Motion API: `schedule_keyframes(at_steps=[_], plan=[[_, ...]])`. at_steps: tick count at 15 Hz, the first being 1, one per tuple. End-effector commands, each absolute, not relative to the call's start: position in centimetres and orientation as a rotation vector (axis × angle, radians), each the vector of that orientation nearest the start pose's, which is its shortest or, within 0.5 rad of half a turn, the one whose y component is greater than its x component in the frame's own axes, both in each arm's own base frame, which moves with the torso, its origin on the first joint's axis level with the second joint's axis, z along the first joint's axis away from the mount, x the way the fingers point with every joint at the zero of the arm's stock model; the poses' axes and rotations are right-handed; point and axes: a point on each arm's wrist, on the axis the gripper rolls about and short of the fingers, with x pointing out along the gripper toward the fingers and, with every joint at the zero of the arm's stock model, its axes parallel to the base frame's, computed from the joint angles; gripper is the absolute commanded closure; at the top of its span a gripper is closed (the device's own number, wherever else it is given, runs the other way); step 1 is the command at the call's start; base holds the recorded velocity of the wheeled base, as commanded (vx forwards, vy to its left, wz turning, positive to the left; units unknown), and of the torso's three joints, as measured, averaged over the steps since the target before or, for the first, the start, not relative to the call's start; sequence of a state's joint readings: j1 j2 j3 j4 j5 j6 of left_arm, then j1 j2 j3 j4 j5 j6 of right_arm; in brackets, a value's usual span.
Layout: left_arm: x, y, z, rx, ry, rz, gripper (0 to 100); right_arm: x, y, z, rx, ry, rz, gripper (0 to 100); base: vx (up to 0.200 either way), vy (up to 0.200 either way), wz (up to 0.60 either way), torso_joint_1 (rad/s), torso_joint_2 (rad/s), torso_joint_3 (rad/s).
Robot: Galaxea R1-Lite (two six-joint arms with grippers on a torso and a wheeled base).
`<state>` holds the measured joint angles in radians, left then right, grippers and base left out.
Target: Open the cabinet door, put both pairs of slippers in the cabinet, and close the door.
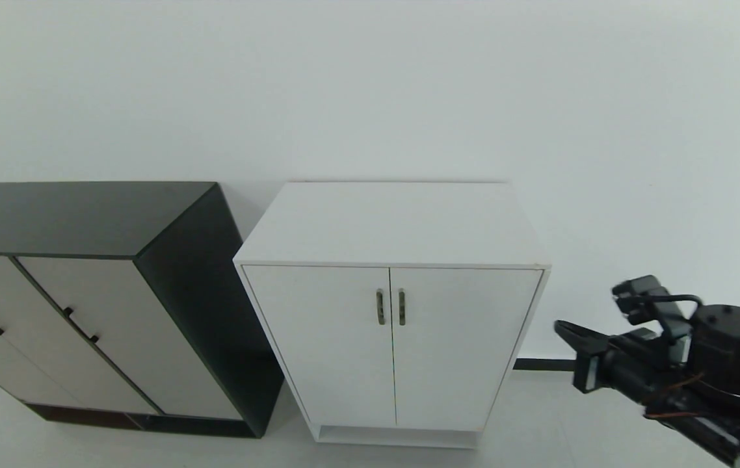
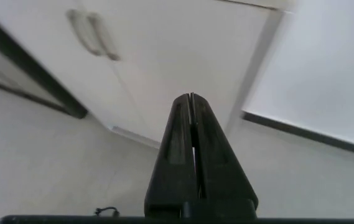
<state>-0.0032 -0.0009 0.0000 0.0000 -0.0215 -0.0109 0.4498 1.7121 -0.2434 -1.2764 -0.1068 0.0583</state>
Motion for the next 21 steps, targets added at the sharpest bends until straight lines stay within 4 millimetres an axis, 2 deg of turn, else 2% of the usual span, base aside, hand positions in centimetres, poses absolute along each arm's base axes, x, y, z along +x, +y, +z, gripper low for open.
schedule_keyframes(at_steps=[1,4,5,6,10,13,18,21], plan=[[-2.3,0.0,7.5,-0.011,0.000,-0.025,100,16.5,4.9,12.3,0.023,0.142,0.155,100,0.000,0.000,0.00,0.000,0.00,0.000],[-2.3,0.0,7.5,-0.011,0.000,-0.025,100,12.3,1.3,13.0,0.032,0.142,-0.025,100,0.000,0.000,0.00,0.000,0.00,0.000],[-2.3,0.0,7.5,-0.011,0.000,-0.018,100,11.0,1.1,12.9,0.022,0.167,-0.017,100,0.000,0.000,0.00,0.000,0.00,0.000],[-2.3,0.0,7.5,-0.014,0.000,-0.009,100,8.6,0.8,12.5,0.001,0.202,-0.001,100,0.000,0.000,0.00,0.000,0.00,0.000],[-2.3,0.0,7.5,-0.012,0.000,-0.008,100,3.1,0.2,11.0,-0.008,0.280,0.055,100,0.000,0.000,0.00,0.000,0.00,0.000],[-2.3,0.0,7.5,-0.012,0.000,-0.008,100,1.5,0.1,9.7,-0.003,0.307,0.090,100,0.000,0.000,0.00,0.000,0.00,0.000],[-2.3,0.0,7.5,-0.014,0.000,-0.008,100,0.5,0.0,7.9,-0.029,0.353,0.110,100,0.000,0.000,0.00,0.000,0.00,0.000],[-2.3,0.0,7.5,-0.012,0.000,-0.008,100,0.3,0.0,7.9,-0.028,0.326,0.107,100,0.000,0.000,0.00,0.000,0.00,0.000]])
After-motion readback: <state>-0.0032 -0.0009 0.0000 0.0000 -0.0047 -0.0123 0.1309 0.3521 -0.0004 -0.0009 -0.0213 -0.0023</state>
